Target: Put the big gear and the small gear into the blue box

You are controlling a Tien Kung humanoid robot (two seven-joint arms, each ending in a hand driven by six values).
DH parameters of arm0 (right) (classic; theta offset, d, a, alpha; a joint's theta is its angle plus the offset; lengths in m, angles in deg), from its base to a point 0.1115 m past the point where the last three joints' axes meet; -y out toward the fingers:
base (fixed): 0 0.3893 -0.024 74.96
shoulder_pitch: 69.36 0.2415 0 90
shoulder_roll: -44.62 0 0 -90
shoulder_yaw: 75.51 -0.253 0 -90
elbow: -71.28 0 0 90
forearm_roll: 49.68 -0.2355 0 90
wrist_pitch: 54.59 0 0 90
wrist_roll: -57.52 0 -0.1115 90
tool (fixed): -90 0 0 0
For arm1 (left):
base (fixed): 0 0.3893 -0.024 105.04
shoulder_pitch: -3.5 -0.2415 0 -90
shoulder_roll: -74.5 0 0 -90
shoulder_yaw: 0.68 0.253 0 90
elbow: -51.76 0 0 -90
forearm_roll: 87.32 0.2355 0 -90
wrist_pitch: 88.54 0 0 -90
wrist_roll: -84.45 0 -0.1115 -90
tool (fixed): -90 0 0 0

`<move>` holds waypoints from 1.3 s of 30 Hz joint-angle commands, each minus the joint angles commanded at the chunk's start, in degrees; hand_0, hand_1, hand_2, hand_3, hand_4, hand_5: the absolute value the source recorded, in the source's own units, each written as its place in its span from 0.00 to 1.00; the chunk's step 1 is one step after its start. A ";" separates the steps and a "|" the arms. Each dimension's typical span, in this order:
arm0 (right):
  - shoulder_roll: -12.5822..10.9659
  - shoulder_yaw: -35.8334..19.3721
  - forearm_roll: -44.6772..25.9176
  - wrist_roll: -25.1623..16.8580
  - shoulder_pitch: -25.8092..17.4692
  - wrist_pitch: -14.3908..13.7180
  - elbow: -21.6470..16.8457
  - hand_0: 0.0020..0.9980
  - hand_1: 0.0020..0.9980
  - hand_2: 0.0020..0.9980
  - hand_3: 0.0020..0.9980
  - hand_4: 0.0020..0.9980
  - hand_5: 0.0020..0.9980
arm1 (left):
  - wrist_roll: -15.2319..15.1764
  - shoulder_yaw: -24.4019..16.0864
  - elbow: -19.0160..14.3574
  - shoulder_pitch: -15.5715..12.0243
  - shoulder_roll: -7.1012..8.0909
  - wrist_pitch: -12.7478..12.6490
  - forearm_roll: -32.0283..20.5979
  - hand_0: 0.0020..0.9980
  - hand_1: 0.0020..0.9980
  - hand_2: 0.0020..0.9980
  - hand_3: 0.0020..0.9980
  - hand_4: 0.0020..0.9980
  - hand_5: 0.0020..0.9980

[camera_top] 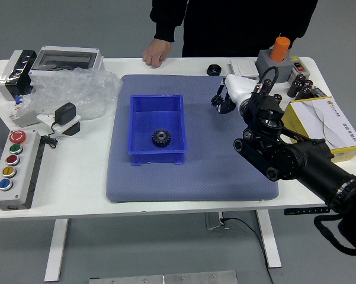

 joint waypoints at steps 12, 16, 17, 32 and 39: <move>-0.09 -0.61 3.16 2.14 -0.03 0.79 -8.35 0.50 0.37 0.39 0.48 0.69 0.09 | 0.02 -0.31 0.00 -0.13 0.15 0.12 0.32 0.82 0.80 0.81 0.84 0.62 0.29; 0.14 -0.24 3.46 2.69 -0.12 0.93 -10.67 0.50 0.37 0.39 0.48 0.70 0.09 | 0.02 -0.43 0.00 -0.14 0.18 0.16 0.41 0.82 0.80 0.81 0.84 0.63 0.29; 0.25 -0.08 3.47 2.81 -0.22 0.94 -11.22 0.50 0.37 0.39 0.48 0.70 0.09 | 0.03 -0.47 0.00 -0.15 0.18 0.17 0.44 0.82 0.80 0.81 0.84 0.63 0.29; 4.18 1.76 3.45 3.63 -2.59 0.43 -14.93 0.51 0.37 0.39 0.48 0.71 0.09 | 0.13 -1.54 0.00 -0.51 0.09 0.57 1.78 0.82 0.80 0.81 0.84 0.63 0.29; 4.18 1.91 2.54 4.19 -3.43 1.85 -14.94 0.63 0.42 0.47 0.57 0.80 0.20 | 0.19 -1.96 0.00 -0.64 0.03 0.75 2.47 0.82 0.80 0.81 0.84 0.63 0.30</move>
